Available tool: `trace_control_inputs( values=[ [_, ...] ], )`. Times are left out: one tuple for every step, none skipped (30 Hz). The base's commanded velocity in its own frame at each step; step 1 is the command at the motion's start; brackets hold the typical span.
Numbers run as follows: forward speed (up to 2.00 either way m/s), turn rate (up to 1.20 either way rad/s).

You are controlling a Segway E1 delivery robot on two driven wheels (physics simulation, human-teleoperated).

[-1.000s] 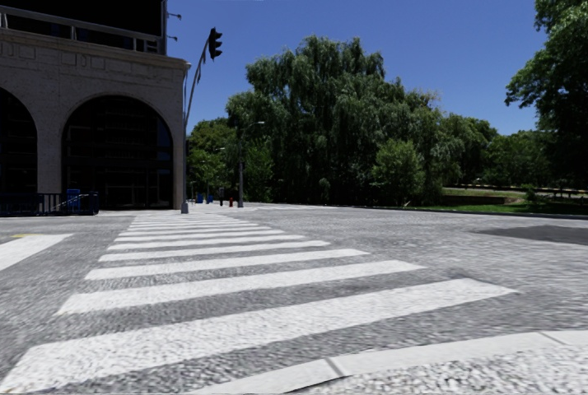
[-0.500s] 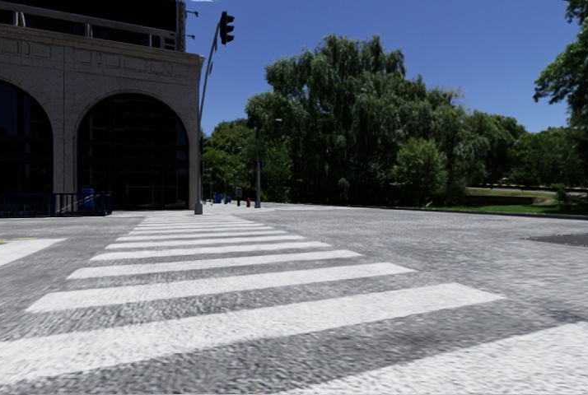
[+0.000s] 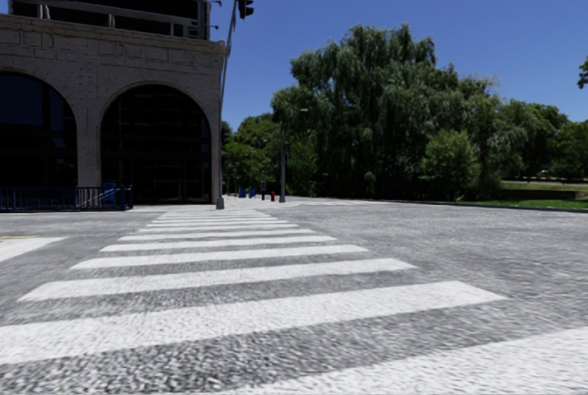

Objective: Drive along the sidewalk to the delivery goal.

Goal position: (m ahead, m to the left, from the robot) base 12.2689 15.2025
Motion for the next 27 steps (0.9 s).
trace_control_inputs(
  values=[
    [1.97, 0.41],
    [1.97, 0.41],
    [1.97, 0.41],
    [1.97, 0.41],
    [1.97, 0.41],
    [1.97, 0.41],
    [1.97, 0.41],
    [1.97, 0.41],
    [1.97, 0.43],
    [1.97, 0.43],
    [1.97, 0.44],
    [1.97, 0.45],
    [1.97, 0.45],
    [1.97, 0.45],
    [1.97, 0.45],
    [1.97, 0.45],
    [1.97, 0.45],
    [1.97, 0.45],
    [1.97, 0.45],
    [1.97, 0.45],
    [1.97, 0.45],
    [1.97, 0.45],
    [1.97, 0.45],
    [1.97, 0.34],
    [1.97, 0.23],
    [1.97, 0.23],
    [1.97, 0.0]
  ],
)
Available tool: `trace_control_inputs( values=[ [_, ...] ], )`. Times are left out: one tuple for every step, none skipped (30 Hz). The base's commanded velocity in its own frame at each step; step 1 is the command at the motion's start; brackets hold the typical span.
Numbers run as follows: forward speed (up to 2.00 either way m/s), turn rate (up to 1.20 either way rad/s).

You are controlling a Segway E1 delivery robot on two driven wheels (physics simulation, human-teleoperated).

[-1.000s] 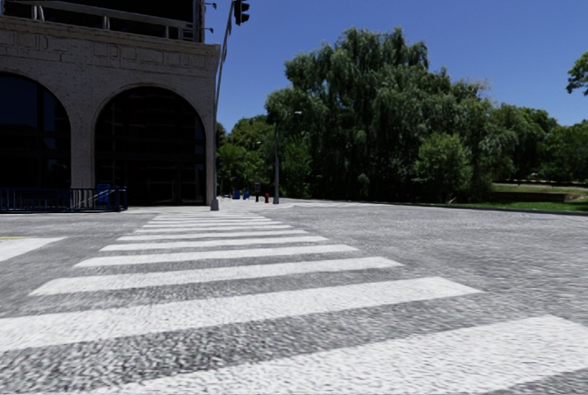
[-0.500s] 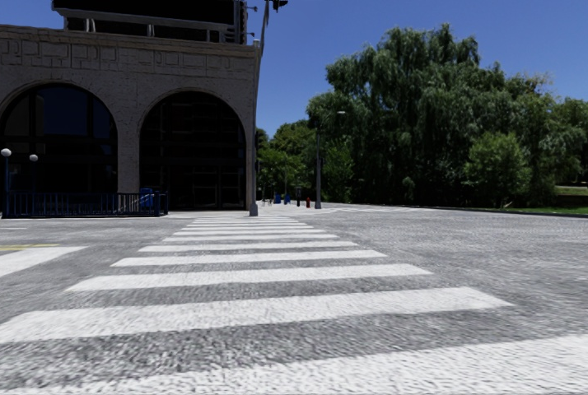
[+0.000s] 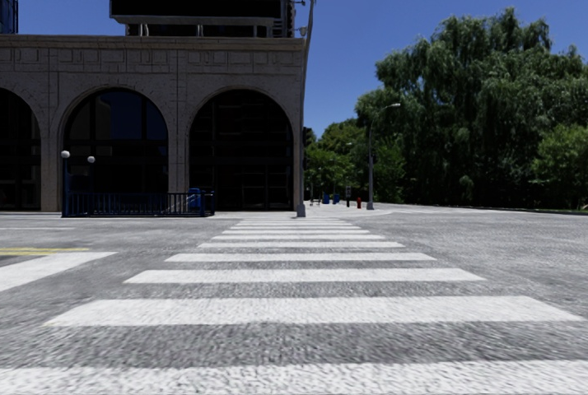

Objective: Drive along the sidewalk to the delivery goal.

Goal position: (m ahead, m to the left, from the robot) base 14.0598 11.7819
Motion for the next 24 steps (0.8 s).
trace_control_inputs(
  values=[
    [1.97, 0.0],
    [1.97, 0.0],
    [1.97, 0.0],
    [1.97, 0.0],
    [1.97, 0.0],
    [1.97, 0.0],
    [1.97, 0.0],
    [1.97, 0.0],
    [1.97, 0.0],
    [1.97, 0.0],
    [1.97, 0.0],
    [1.97, 0.0],
    [1.97, 0.0],
    [1.97, 0.18],
    [1.97, 0.26],
    [1.97, 0.29],
    [1.97, 0.29],
    [1.97, 0.29],
    [1.97, 0.29],
    [1.97, 0.29],
    [1.97, 0.3],
    [1.97, 0.28],
    [1.97, 0.2],
    [1.97, 0.2]
  ],
)
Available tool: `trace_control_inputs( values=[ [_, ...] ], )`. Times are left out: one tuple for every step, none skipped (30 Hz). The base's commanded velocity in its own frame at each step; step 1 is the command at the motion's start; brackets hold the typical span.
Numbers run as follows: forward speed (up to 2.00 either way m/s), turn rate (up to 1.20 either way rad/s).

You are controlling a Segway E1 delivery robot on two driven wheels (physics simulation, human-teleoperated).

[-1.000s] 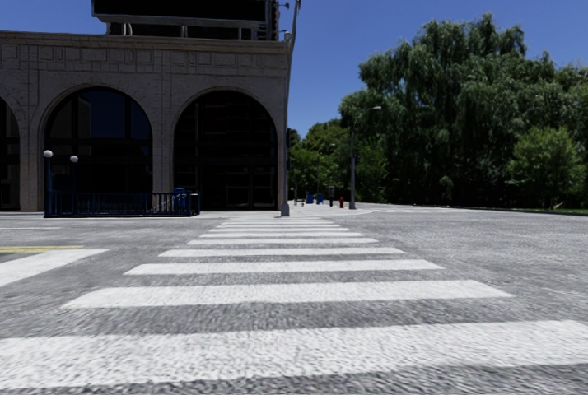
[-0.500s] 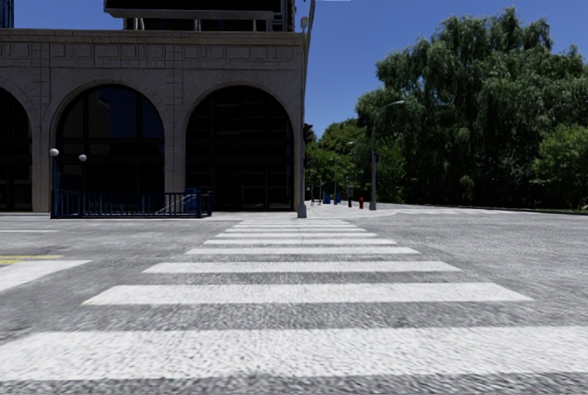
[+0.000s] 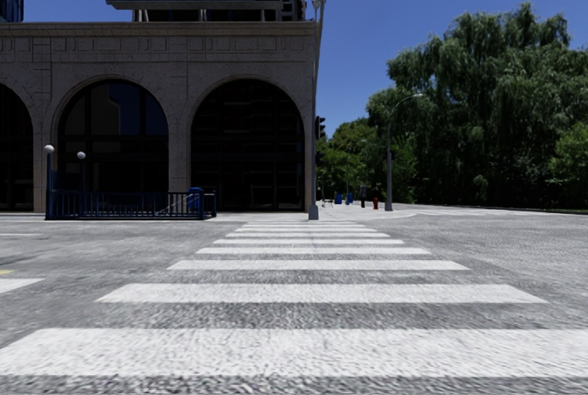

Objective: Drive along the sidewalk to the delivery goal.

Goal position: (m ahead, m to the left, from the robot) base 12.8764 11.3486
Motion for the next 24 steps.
trace_control_inputs(
  values=[
    [1.97, 0.12],
    [1.97, 0.04],
    [1.97, 0.0],
    [1.97, 0.0],
    [1.97, 0.0],
    [1.97, 0.0],
    [1.97, 0.0],
    [1.97, 0.0],
    [1.96, 0.0],
    [1.96, 0.0],
    [1.96, 0.0],
    [1.96, 0.0],
    [1.96, 0.0],
    [1.96, 0.0],
    [1.96, 0.0],
    [1.96, 0.0],
    [1.96, 0.08],
    [1.96, 0.08],
    [1.96, 0.15],
    [1.96, 0.2],
    [1.96, 0.21],
    [1.96, 0.21],
    [1.96, 0.21],
    [1.96, 0.21]
  ],
)
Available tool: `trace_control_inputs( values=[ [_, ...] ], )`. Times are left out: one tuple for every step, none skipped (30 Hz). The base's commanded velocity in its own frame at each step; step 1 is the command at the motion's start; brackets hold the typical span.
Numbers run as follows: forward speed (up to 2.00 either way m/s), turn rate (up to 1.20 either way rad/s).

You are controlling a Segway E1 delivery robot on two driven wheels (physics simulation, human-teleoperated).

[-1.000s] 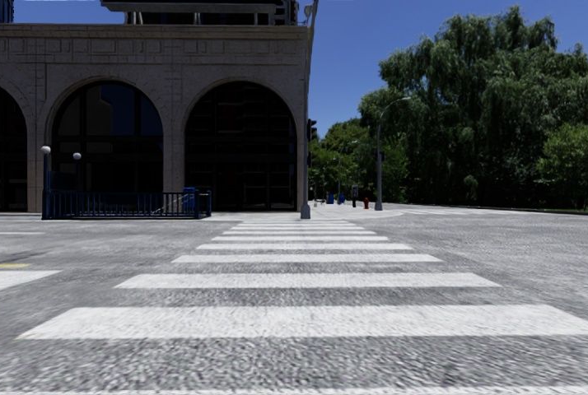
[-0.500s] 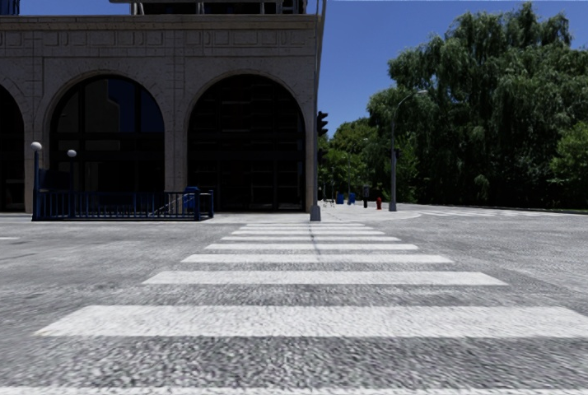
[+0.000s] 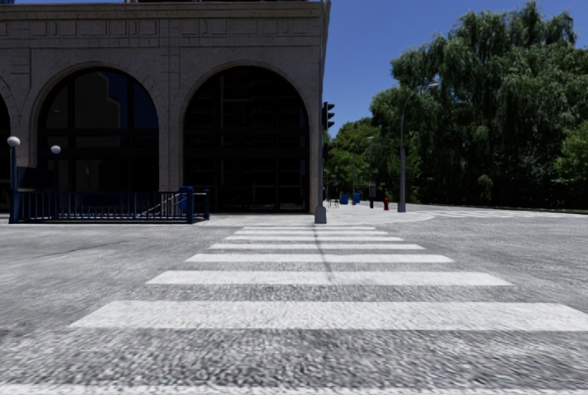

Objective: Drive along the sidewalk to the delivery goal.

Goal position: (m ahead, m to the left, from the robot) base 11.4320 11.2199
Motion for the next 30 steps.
trace_control_inputs(
  values=[
    [1.96, 0.21],
    [1.96, 0.22],
    [1.96, 0.22],
    [1.96, 0.22],
    [1.96, 0.22],
    [1.96, 0.17],
    [1.96, 0.0],
    [1.96, 0.0],
    [1.96, 0.0],
    [1.96, 0.0],
    [1.96, 0.0],
    [1.96, 0.0],
    [1.96, 0.0],
    [1.96, 0.0],
    [1.96, 0.0],
    [1.96, 0.0],
    [1.96, 0.0],
    [1.96, 0.0],
    [1.96, 0.0],
    [1.96, 0.0],
    [1.96, 0.17],
    [1.96, 0.31],
    [1.96, 0.31],
    [1.96, 0.35],
    [1.96, 0.36],
    [1.96, 0.36],
    [1.96, 0.24],
    [1.96, 0.12],
    [1.96, 0.04],
    [1.96, 0.04]
  ],
)
